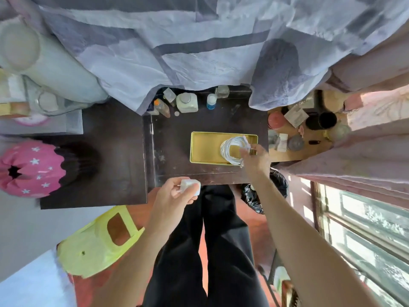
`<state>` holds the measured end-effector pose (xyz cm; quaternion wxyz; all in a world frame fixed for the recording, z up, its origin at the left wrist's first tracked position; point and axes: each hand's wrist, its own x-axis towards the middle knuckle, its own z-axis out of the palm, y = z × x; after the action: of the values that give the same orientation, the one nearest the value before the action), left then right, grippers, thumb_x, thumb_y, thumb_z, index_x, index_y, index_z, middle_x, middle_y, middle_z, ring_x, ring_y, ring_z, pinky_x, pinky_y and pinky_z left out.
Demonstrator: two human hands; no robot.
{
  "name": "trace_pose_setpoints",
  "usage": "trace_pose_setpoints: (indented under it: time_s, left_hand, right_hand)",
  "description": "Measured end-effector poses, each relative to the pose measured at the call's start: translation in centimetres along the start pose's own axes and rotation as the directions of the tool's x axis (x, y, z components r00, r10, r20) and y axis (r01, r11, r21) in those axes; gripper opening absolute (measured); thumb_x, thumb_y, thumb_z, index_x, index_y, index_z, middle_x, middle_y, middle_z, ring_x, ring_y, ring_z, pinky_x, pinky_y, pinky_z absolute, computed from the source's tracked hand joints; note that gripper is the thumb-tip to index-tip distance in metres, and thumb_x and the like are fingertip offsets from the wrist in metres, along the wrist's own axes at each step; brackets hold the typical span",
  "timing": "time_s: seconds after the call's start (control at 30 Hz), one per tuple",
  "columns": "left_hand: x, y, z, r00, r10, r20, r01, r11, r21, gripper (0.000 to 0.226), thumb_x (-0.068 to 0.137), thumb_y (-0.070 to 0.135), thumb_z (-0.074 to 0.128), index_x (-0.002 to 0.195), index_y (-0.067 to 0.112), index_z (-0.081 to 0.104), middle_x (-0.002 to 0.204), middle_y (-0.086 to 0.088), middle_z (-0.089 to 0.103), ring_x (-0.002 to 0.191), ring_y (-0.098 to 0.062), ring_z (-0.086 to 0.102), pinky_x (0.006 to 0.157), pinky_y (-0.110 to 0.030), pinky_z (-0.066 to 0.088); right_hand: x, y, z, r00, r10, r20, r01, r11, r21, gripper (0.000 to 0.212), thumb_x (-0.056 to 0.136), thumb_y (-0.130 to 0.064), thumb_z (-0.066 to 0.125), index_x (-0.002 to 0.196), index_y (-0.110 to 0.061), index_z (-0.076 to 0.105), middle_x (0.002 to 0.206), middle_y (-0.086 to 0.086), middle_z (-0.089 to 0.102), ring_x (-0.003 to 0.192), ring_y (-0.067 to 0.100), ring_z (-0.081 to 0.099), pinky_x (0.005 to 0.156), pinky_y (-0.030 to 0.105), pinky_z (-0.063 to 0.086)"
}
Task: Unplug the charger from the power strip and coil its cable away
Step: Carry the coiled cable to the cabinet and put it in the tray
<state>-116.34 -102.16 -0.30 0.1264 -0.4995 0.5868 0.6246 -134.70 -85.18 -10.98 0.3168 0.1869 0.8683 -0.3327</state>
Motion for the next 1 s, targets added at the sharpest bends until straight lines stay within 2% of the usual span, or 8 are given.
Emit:
trace_pose_setpoints:
  time_s: [0.13, 0.27, 0.4, 0.53, 0.7, 0.87, 0.93, 1.0]
  left_hand:
    - [1.9, -0.6, 1.0, 1.0, 0.004, -0.007, -0.004, 1.0, -0.005, 0.027, 0.078, 0.051, 0.076, 0.097, 0.036, 0.064, 0.083, 0.034, 0.072, 0.077, 0.006, 0.073, 0.056, -0.003, 0.05]
    - [2.5, -1.9, 1.3, 1.0, -0.011, -0.021, 0.009, 0.998, -0.064, 0.031, 0.074, 0.049, 0.081, 0.097, 0.034, 0.067, 0.084, 0.023, 0.077, 0.076, -0.002, 0.076, 0.059, -0.007, 0.053]
    - [2.7, -3.2, 1.4, 0.999, -0.015, -0.036, 0.012, 0.997, -0.078, 0.023, 0.081, 0.033, 0.084, 0.099, 0.028, 0.071, 0.086, 0.016, 0.079, 0.077, -0.008, 0.078, 0.061, -0.01, 0.055]
    - [3.0, -3.6, 1.6, 0.999, -0.026, -0.043, 0.024, 0.998, -0.055, 0.019, 0.084, 0.023, 0.083, 0.098, 0.026, 0.07, 0.081, 0.021, 0.077, 0.074, -0.005, 0.077, 0.057, -0.009, 0.054]
    - [3.2, -3.9, 1.9, 0.998, -0.033, -0.046, 0.032, 0.999, -0.015, 0.021, 0.084, 0.018, 0.081, 0.097, 0.029, 0.068, 0.079, 0.031, 0.074, 0.072, 0.002, 0.075, 0.055, -0.006, 0.052]
    - [3.0, -3.4, 2.2, 0.999, -0.028, -0.031, 0.028, 1.0, 0.013, 0.022, 0.084, 0.023, 0.081, 0.096, 0.034, 0.065, 0.079, 0.04, 0.07, 0.074, 0.011, 0.072, 0.054, -0.003, 0.05]
    - [2.9, -2.9, 2.5, 0.999, -0.018, -0.043, 0.019, 1.0, 0.011, 0.022, 0.084, 0.026, 0.081, 0.097, 0.034, 0.065, 0.083, 0.037, 0.071, 0.078, 0.008, 0.073, 0.056, -0.004, 0.051]
    - [2.9, -2.2, 2.9, 0.997, 0.007, -0.071, -0.005, 1.0, 0.019, 0.021, 0.083, 0.029, 0.08, 0.1, 0.032, 0.067, 0.087, 0.029, 0.075, 0.08, -0.001, 0.076, 0.06, -0.008, 0.054]
  right_hand:
    - [2.7, 0.2, 2.1, 1.0, 0.017, -0.02, -0.02, 0.989, -0.147, 0.043, 0.098, -0.037, 0.07, 0.138, -0.02, 0.064, 0.127, 0.017, 0.074, 0.115, 0.039, 0.07, 0.091, 0.042, 0.054]
    - [4.0, 0.2, 3.3, 0.999, 0.032, -0.031, -0.04, 0.944, -0.327, 0.044, 0.101, -0.041, 0.068, 0.14, -0.021, 0.06, 0.127, 0.017, 0.074, 0.114, 0.039, 0.07, 0.086, 0.042, 0.053]
    - [4.5, 0.4, 3.8, 0.999, 0.027, -0.033, -0.039, 0.891, -0.453, 0.04, 0.103, -0.039, 0.064, 0.137, -0.017, 0.059, 0.125, 0.018, 0.072, 0.113, 0.042, 0.07, 0.089, 0.046, 0.055]
    - [4.9, 0.3, 3.7, 1.0, -0.016, -0.024, 0.001, 0.849, -0.528, 0.035, 0.104, -0.034, 0.065, 0.13, -0.011, 0.062, 0.121, 0.019, 0.074, 0.11, 0.042, 0.071, 0.081, 0.043, 0.053]
    - [5.1, 0.2, 3.7, 0.993, -0.114, 0.044, 0.113, 0.727, -0.677, 0.027, 0.107, -0.022, 0.062, 0.126, -0.004, 0.064, 0.121, 0.02, 0.075, 0.112, 0.042, 0.072, 0.084, 0.044, 0.056]
    - [4.8, 0.0, 3.3, 0.983, -0.165, 0.086, 0.177, 0.683, -0.709, 0.023, 0.108, -0.014, 0.059, 0.125, -0.001, 0.065, 0.12, 0.02, 0.075, 0.111, 0.041, 0.073, 0.086, 0.045, 0.059]
    - [4.4, 0.2, 2.9, 0.982, -0.176, 0.069, 0.176, 0.726, -0.665, 0.022, 0.107, -0.015, 0.058, 0.123, -0.002, 0.067, 0.118, 0.022, 0.076, 0.109, 0.043, 0.073, 0.085, 0.045, 0.058]
    - [3.6, 0.6, 2.1, 0.984, -0.173, 0.036, 0.164, 0.822, -0.546, 0.027, 0.104, -0.022, 0.061, 0.123, -0.004, 0.069, 0.115, 0.021, 0.076, 0.107, 0.043, 0.072, 0.083, 0.044, 0.056]
